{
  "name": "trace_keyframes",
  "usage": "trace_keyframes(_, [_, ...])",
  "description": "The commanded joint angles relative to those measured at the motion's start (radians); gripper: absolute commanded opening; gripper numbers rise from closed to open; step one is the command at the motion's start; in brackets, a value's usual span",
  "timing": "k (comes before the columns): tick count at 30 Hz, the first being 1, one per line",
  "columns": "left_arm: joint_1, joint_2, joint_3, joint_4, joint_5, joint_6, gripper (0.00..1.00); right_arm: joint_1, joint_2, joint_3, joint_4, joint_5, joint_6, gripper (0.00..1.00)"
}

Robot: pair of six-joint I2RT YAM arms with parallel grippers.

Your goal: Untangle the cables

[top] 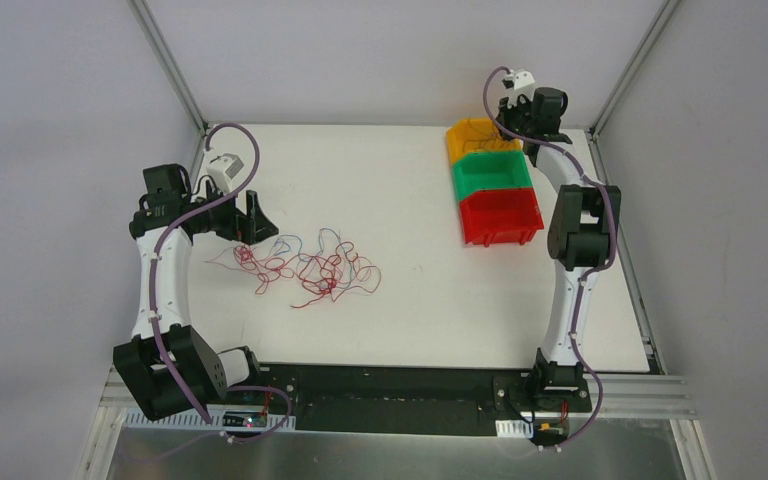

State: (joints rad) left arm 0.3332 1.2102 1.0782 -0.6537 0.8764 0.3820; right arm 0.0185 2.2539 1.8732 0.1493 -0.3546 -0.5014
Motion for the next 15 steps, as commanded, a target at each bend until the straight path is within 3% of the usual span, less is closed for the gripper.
trace_keyframes(1, [-0.01, 0.004, 0.026, -0.047, -0.02, 0.019, 0.92, 0.008, -0.021, 0.024, -0.013, -0.05, -0.027, 0.23])
trace_keyframes(4, [-0.02, 0.003, 0.024, -0.058, -0.036, 0.025, 0.92, 0.011, -0.058, 0.026, -0.023, -0.06, -0.005, 0.33])
trace_keyframes(8, [-0.033, 0.0, 0.016, -0.068, -0.048, 0.026, 0.92, 0.011, -0.11, 0.043, -0.066, -0.066, 0.029, 0.55])
trace_keyframes(11, [-0.041, -0.015, 0.008, -0.076, -0.048, 0.035, 0.92, 0.01, -0.16, 0.041, -0.12, -0.066, 0.056, 0.64])
trace_keyframes(15, [-0.07, -0.013, 0.0, -0.133, -0.092, 0.094, 0.94, 0.01, -0.235, 0.043, -0.31, -0.136, 0.117, 0.8])
